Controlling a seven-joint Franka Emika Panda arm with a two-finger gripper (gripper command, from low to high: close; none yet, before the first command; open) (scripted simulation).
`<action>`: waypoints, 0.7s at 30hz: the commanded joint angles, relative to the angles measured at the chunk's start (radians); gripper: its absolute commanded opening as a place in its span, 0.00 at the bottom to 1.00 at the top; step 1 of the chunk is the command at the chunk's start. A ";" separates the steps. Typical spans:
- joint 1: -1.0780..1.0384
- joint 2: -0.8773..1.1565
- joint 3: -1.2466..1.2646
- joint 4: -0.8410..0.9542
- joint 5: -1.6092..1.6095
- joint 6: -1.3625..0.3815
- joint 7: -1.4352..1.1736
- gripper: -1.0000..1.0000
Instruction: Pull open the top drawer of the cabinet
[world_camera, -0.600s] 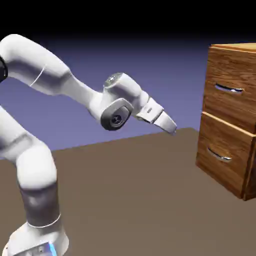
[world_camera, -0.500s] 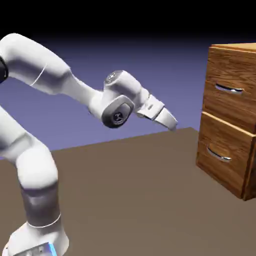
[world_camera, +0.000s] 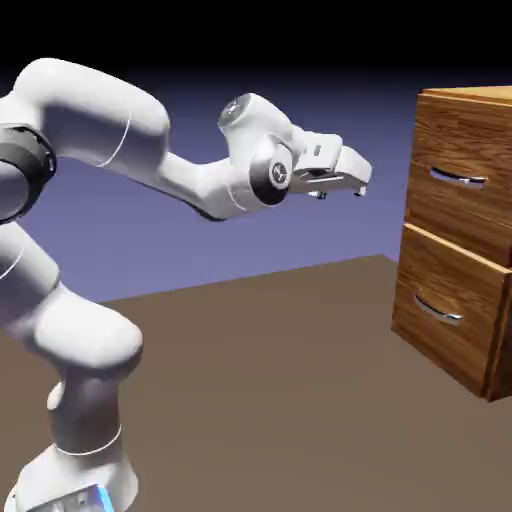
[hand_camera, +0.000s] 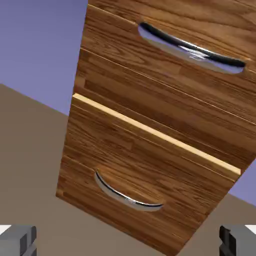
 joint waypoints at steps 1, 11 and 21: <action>0.036 0.000 -0.031 0.017 -0.044 -0.007 0.011 0.50; 0.390 0.004 -0.337 0.190 -0.478 -0.077 0.123 0.50; 0.745 0.008 -0.644 0.363 -0.913 -0.146 0.235 0.50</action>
